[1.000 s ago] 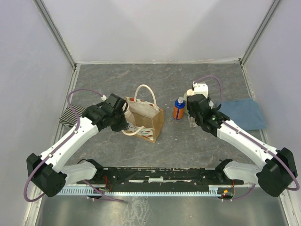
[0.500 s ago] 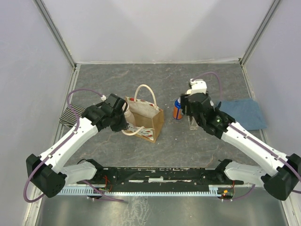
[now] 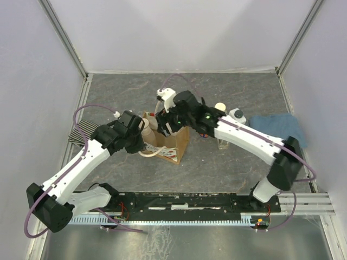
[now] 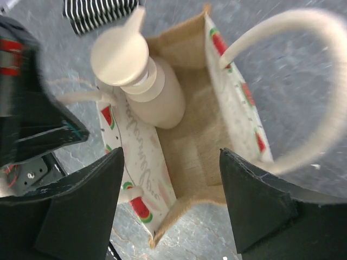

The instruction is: Take the personal care products out of the canvas bag

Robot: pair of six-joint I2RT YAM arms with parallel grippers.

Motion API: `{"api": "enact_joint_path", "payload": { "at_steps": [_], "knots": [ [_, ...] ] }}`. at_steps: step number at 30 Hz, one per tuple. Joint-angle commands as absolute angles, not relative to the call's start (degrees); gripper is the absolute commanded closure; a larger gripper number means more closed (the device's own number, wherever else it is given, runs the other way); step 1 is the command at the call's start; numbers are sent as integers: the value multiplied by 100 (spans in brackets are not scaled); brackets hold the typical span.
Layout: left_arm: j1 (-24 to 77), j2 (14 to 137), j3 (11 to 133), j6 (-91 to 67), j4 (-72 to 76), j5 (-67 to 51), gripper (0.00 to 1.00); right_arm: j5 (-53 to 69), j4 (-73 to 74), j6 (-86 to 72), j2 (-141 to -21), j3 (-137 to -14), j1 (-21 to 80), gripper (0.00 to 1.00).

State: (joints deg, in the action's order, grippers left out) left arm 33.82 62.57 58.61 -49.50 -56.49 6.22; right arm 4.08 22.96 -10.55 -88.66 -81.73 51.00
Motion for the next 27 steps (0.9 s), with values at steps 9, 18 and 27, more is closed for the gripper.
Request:
{"api": "enact_joint_path", "payload": {
  "at_steps": [9,18,27],
  "knots": [
    [3370,6005,5632,-5212,-5495,778,95,1420,1732,-1197,-10421,-9016,5246,23],
    [3377,6006,5610,-5188,-5491,739,95,1543,1147,-1514,-11243,-9291,5311,23],
    [3378,5982,5734,-5124,-5591,789,95,901,1110,-1222,-11688,-9500,5553,28]
  ]
}}
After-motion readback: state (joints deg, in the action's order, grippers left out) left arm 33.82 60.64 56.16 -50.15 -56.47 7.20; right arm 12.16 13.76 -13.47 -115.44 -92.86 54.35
